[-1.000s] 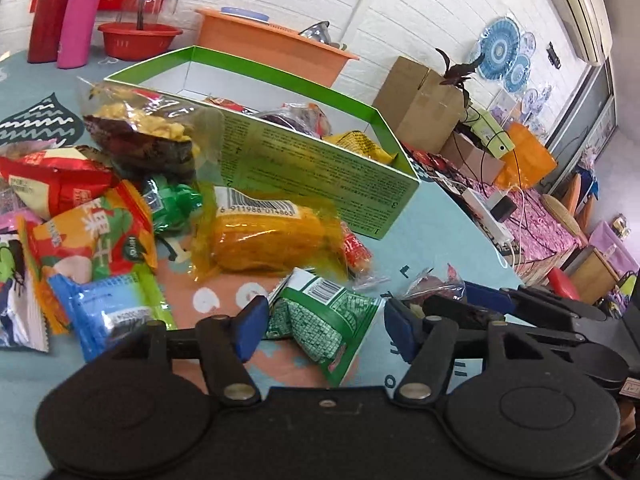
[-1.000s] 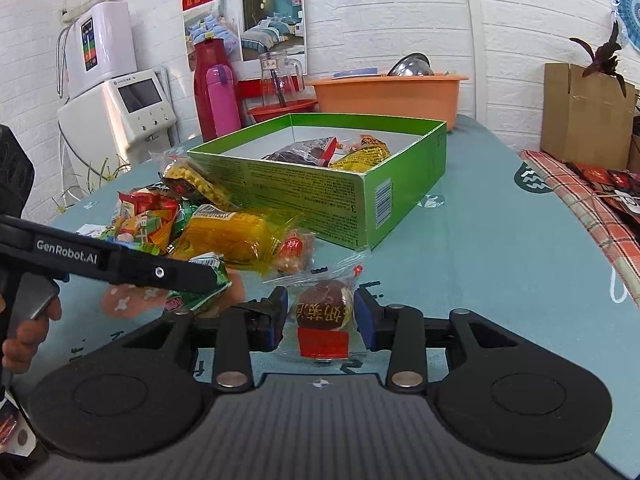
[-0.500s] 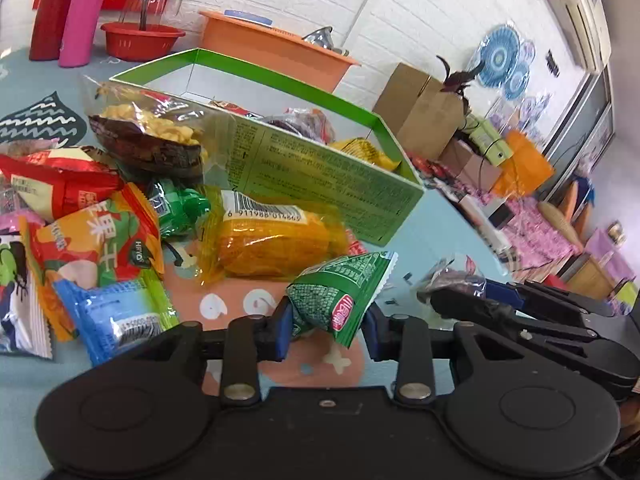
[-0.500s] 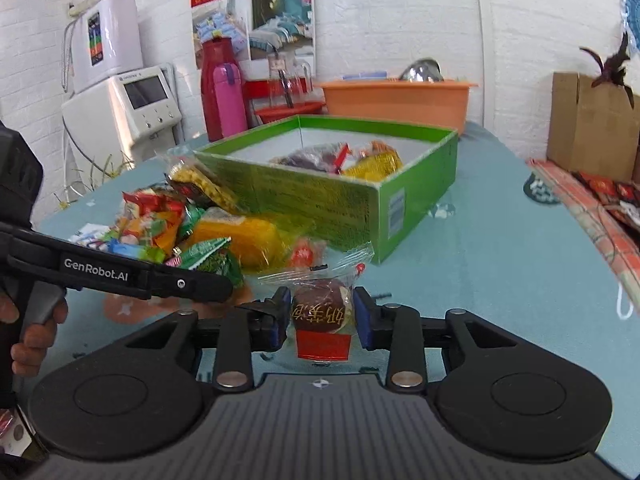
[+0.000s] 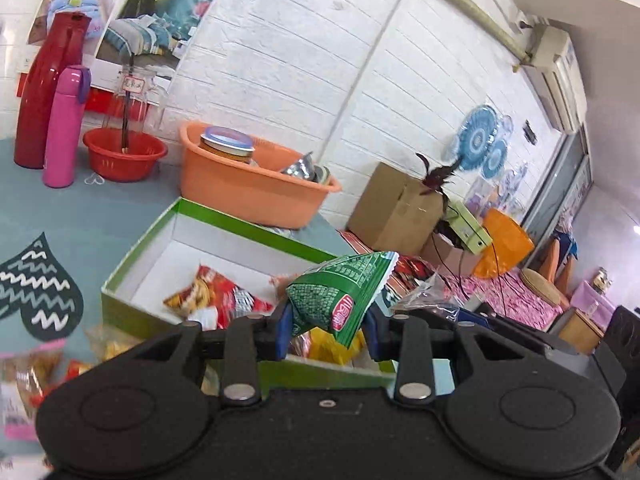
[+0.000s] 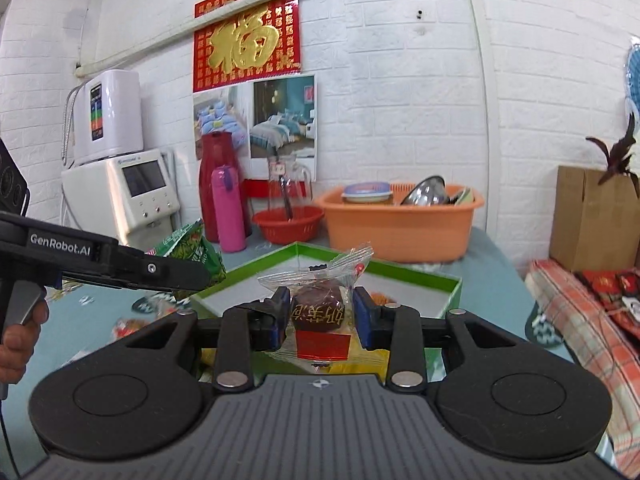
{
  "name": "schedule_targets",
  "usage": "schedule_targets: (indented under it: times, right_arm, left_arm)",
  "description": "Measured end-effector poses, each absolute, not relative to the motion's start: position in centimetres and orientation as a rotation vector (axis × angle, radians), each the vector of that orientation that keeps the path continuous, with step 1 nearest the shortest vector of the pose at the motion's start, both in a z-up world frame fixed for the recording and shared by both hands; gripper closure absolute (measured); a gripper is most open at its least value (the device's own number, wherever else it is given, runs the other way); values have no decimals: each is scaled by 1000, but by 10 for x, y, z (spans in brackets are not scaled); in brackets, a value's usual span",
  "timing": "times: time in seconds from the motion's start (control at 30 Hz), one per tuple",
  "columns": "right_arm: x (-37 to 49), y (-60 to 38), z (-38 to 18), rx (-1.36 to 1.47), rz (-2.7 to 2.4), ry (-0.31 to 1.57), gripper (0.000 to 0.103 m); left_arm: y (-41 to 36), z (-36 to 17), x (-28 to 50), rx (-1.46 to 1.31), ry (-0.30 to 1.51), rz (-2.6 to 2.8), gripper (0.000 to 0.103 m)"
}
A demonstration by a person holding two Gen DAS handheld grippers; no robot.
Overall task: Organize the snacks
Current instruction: 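Carry both packets over the green box and open both tools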
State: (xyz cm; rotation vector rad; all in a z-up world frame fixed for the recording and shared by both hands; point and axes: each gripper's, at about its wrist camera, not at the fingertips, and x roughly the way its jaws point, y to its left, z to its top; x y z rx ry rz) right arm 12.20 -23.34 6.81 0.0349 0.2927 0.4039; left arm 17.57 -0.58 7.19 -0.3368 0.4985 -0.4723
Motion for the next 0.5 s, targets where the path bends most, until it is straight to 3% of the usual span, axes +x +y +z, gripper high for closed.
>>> schedule_targets:
  times: [0.33, 0.4, 0.43, 0.47, 0.5]
  right_arm:
    - [198, -226, 41, 86, 347, 335, 43]
    - [207, -224, 28, 85, 338, 348, 33]
    - [211, -223, 22, 76, 336, 361, 25]
    - [214, -221, 16, 64, 331, 376, 0]
    - [214, -221, 10, 53, 317, 385, 0]
  left_arm:
    - [3, 45, 246, -369, 576, -408, 18]
    - [2, 35, 256, -362, 606, -407, 0]
    - [3, 30, 260, -363, 617, -402, 0]
    - [4, 27, 260, -368, 619, -389, 0]
    - [5, 25, 258, -374, 613, -378, 0]
